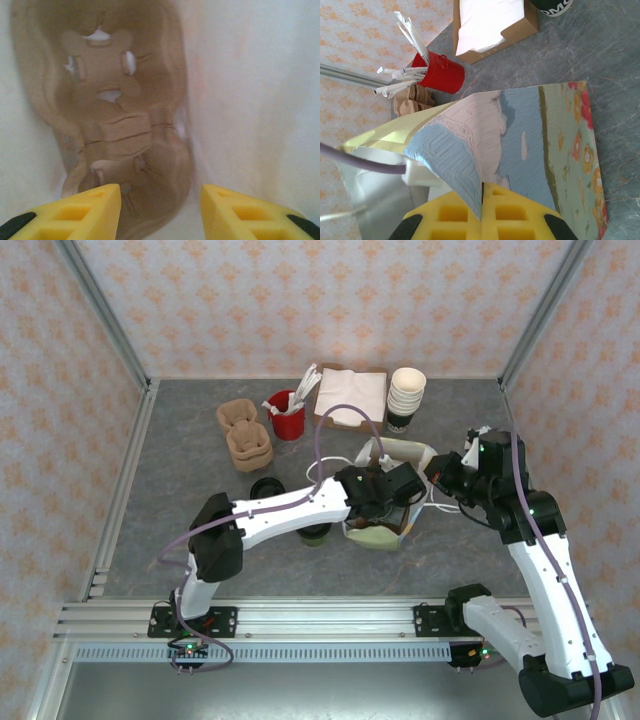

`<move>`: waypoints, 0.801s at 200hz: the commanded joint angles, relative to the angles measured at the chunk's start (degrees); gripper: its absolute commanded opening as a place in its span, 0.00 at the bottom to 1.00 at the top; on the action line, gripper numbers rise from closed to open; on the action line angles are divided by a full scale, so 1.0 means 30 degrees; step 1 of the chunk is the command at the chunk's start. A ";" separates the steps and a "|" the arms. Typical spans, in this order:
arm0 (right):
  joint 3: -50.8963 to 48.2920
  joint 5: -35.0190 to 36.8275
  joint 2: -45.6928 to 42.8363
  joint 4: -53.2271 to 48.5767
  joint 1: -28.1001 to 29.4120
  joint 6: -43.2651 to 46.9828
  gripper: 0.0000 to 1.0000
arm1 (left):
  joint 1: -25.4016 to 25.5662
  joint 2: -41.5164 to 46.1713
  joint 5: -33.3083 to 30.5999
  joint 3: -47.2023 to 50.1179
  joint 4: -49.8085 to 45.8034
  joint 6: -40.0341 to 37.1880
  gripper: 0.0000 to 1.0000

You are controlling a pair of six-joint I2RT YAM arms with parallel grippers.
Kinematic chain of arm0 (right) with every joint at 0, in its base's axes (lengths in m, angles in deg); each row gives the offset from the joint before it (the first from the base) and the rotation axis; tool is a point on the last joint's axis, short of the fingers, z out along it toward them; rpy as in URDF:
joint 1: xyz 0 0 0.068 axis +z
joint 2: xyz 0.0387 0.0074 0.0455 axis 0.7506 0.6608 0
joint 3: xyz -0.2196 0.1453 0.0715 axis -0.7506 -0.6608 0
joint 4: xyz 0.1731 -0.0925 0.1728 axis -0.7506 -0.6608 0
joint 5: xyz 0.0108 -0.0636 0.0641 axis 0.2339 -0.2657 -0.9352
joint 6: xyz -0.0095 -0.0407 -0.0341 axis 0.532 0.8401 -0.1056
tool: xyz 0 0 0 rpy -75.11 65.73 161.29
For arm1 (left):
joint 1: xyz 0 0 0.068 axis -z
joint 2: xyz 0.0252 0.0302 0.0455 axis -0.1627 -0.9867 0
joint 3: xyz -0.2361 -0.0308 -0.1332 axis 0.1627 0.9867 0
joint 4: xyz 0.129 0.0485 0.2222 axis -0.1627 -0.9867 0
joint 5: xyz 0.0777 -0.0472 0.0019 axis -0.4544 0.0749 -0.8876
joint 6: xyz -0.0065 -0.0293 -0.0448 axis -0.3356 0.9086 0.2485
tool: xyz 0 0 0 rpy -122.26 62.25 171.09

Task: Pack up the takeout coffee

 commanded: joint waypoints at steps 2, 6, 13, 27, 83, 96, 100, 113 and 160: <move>-0.0039 -0.0269 -0.0210 0.0220 0.0112 -0.0082 0.00 | -0.0429 -0.0652 -0.0005 -0.0263 -0.0974 0.0833 0.46; -0.0042 -0.0268 -0.0225 0.0196 0.0119 -0.0062 0.00 | -0.0445 -0.0702 -0.0009 -0.0330 -0.1035 0.0833 0.46; -0.0070 -0.0281 -0.0210 0.0175 0.0104 -0.0031 0.00 | -0.0503 -0.0818 -0.0092 -0.0492 -0.1218 0.0841 0.46; -0.0182 -0.0403 -0.0210 0.0177 0.0101 -0.0062 0.00 | -0.0559 -0.1031 0.0080 -0.0734 -0.1235 0.0833 0.47; -0.0436 -0.0228 -0.0043 -0.0151 0.0114 -0.0264 0.00 | -0.0759 -0.2511 0.0785 -0.2639 -0.2067 0.0374 0.51; -0.0373 -0.0209 0.0130 -0.0299 0.0105 -0.0260 0.00 | -0.0813 -0.2832 0.0949 -0.2837 -0.2240 0.0306 0.52; -0.0365 -0.0143 0.0208 -0.0386 0.0119 -0.0276 0.00 | -0.0809 -0.2907 0.0979 -0.2888 -0.2290 0.0348 0.52; -0.0277 -0.0046 0.0427 -0.0656 0.0112 -0.0255 0.00 | -0.0835 -0.3122 0.1063 -0.2938 -0.2372 0.0394 0.52; -0.0310 0.0250 0.0602 -0.0674 0.0120 -0.0179 0.00 | -0.0928 -0.3634 0.1138 -0.3200 -0.2700 0.0482 0.54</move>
